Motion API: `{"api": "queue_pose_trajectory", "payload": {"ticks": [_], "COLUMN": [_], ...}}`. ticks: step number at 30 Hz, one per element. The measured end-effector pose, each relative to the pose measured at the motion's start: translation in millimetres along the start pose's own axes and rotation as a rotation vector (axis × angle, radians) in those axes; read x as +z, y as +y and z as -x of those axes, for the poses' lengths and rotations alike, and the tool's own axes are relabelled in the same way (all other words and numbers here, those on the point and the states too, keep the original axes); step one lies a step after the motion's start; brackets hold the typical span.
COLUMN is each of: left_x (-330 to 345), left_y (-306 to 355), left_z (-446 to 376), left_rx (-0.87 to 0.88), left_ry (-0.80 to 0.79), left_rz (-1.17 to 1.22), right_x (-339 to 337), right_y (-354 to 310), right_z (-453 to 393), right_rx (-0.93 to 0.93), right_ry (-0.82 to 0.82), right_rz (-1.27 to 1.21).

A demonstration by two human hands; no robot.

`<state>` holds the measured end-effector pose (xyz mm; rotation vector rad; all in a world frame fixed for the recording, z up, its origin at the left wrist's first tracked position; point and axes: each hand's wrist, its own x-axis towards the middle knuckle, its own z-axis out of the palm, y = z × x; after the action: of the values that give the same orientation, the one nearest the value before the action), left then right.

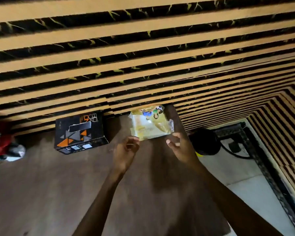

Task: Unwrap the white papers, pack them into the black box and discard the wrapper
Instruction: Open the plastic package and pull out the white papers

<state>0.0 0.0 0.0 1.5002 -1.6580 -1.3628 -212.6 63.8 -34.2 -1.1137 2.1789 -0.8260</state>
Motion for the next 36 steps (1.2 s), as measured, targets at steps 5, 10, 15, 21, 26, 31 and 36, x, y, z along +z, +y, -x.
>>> {"api": "queue_pose_trajectory", "payload": {"ticks": [5,10,15,21,26,31,36], "left_x": [30.1,58.2,69.8,66.8,63.3,62.3,58.4], "left_y": [-19.1,-41.1,-50.8,-72.3,-86.4,-102.5,-103.9], "left_z": [-77.0,-119.2,-120.8,-59.2,28.2,102.4,129.4], "left_rx": [-0.173,-0.336,-0.382,-0.421,-0.418,-0.41,-0.395], "left_ry": [0.165,0.147,0.207,0.156,0.082,0.009,-0.046], "left_rz": [-0.1,0.095,0.086,0.169,0.134,0.125,0.165], "right_x": [13.2,28.9,34.8,19.6,4.9,1.4,-1.3], "right_y": [23.9,39.2,45.9,44.8,64.5,75.2,83.6], "right_z": [-92.6,-133.3,-134.5,-75.0,14.0,79.9,103.6], "right_rx": [0.177,0.161,0.157,0.25,0.323,0.34,0.326], "right_ry": [-0.008,-0.087,-0.143,-0.14,-0.181,-0.132,-0.145], "right_rz": [-0.002,-0.047,-0.074,-0.129,-0.129,-0.096,-0.033]}}
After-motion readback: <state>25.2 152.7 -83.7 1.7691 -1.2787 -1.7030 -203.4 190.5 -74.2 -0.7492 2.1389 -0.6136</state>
